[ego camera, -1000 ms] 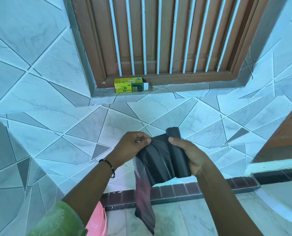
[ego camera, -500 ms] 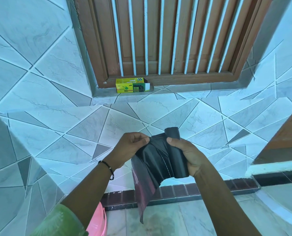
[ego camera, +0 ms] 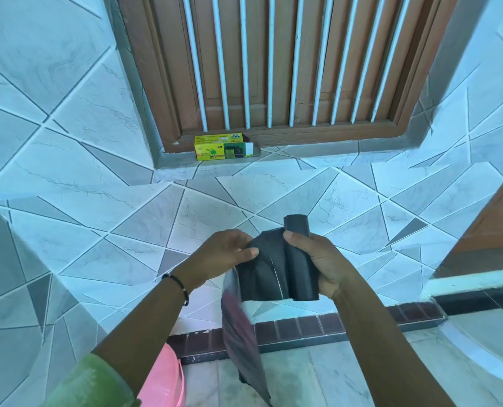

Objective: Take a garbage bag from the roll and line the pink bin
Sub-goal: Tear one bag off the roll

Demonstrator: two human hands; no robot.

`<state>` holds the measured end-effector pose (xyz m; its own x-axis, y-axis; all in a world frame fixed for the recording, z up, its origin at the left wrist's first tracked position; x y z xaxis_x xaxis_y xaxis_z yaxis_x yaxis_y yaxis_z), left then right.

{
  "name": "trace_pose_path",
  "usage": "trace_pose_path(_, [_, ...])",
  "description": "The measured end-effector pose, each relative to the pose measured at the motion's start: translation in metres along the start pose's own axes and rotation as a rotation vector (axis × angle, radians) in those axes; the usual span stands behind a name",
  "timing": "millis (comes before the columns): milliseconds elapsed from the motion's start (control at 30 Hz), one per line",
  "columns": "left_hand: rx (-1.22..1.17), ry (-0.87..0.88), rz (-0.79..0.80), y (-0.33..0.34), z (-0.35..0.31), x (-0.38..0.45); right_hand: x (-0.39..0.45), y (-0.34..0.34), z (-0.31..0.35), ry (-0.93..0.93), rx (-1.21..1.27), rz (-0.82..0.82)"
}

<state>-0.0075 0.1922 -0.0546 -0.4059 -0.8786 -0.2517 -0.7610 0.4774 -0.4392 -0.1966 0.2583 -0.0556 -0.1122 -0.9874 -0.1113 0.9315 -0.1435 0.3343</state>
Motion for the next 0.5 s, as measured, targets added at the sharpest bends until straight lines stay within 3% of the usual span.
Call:
trace_pose_path(67, [0.165,0.013,-0.334,-0.006,0.000,-0.004,0.000,0.000,0.000,-0.002,0.023,-0.060])
trace_pose_path(100, [0.171,-0.047,-0.384,-0.006,0.001,-0.010,0.000,-0.001,0.000,-0.004,0.041,-0.090])
trace_pose_path(133, [0.126,-0.166,-0.321,-0.003,0.004,-0.015,0.000,-0.002,-0.001,-0.001,0.063,-0.116])
trace_pose_path(200, [-0.007,-0.460,0.053,0.017,0.015,-0.031,0.001,0.000,-0.002,0.007,0.098,-0.155])
trace_pose_path(300, [-0.275,-0.625,0.572,0.053,0.030,-0.043,0.002,0.004,-0.005,0.043,0.144,-0.195])
trace_pose_path(400, [-0.693,-0.616,0.651,0.079,0.031,-0.039,0.001,0.010,-0.007,0.082,0.205,-0.201])
trace_pose_path(500, [-1.210,-0.526,0.468,0.089,0.026,-0.030,0.000,0.012,-0.008,0.086,0.232,-0.195])
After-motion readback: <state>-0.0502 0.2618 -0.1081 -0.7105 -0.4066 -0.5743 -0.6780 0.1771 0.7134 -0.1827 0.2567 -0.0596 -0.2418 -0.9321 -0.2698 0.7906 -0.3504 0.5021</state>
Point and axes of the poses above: each hand's wrist, its own x-axis towards the middle knuckle, its own y-axis out of the palm, z = x × y, the point moved 2 cm from there along x, towards the middle knuckle, and after that the axes turned 11 degrees about -y, right-handed, at the moved point
